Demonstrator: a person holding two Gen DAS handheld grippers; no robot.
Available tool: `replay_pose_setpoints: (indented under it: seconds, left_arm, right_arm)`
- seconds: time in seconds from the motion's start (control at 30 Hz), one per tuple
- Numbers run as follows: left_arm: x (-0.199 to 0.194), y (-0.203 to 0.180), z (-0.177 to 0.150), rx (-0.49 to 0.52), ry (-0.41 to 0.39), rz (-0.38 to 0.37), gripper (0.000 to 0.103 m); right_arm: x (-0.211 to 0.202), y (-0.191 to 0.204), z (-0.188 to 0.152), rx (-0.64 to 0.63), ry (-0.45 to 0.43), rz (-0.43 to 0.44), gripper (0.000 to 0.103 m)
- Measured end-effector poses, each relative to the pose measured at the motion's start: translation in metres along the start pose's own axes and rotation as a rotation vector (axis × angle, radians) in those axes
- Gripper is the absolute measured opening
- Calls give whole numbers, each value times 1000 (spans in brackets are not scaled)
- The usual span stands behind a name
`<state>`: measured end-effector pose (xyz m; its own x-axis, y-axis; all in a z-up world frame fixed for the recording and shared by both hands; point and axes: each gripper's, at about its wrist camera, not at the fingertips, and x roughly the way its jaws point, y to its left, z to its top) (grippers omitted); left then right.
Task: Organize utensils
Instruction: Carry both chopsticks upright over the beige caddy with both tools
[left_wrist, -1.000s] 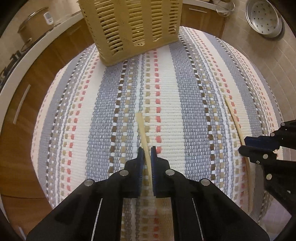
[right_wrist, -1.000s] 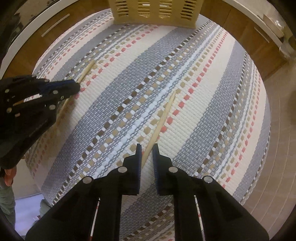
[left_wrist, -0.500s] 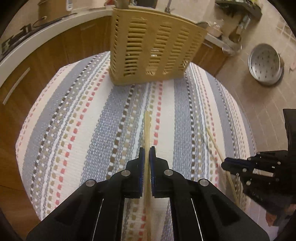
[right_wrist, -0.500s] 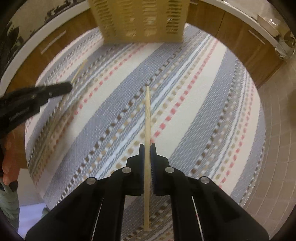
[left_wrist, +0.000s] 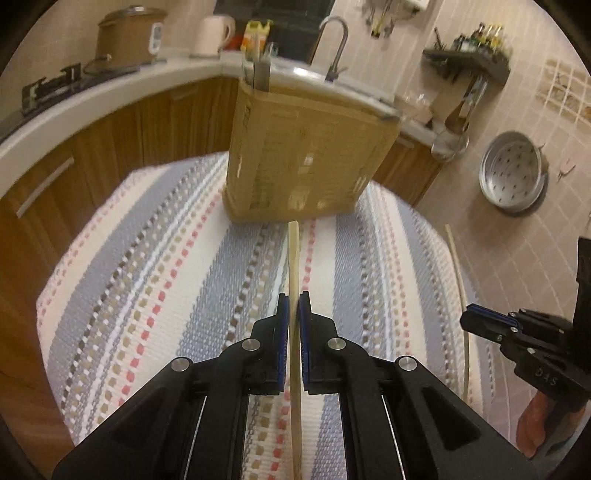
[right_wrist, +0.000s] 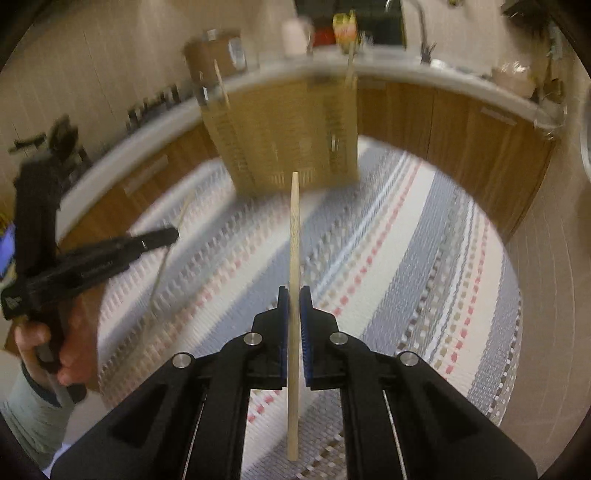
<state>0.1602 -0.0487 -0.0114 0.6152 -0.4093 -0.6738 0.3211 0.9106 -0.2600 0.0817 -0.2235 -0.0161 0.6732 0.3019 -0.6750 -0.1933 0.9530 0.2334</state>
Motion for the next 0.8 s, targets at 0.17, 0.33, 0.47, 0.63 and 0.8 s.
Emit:
replay_pose_setpoints:
  seconds: [0.17,0.33,0.47,0.63,0.8]
  left_arm:
    - [-49,-6,15,-4,-231,-71,3]
    - [-88,-17,45,33,-439,-100,3]
    - [-105,-26,68,51,-556,-103,3]
    - [-108,-38,90,79,-630,-83,3]
    - [-95,-43,106,100,-661,-68,3]
  right_arm:
    - [-51,19,8,-60,-266,-35,5]
    - [-77,20,36,-55,-428,-57,5]
    - [-69,10,62,-39,-458,-42,5]
    - [-57,6,86,-40,-469,-34,5]
    - [-44,6,109,-53,-509,-31,5]
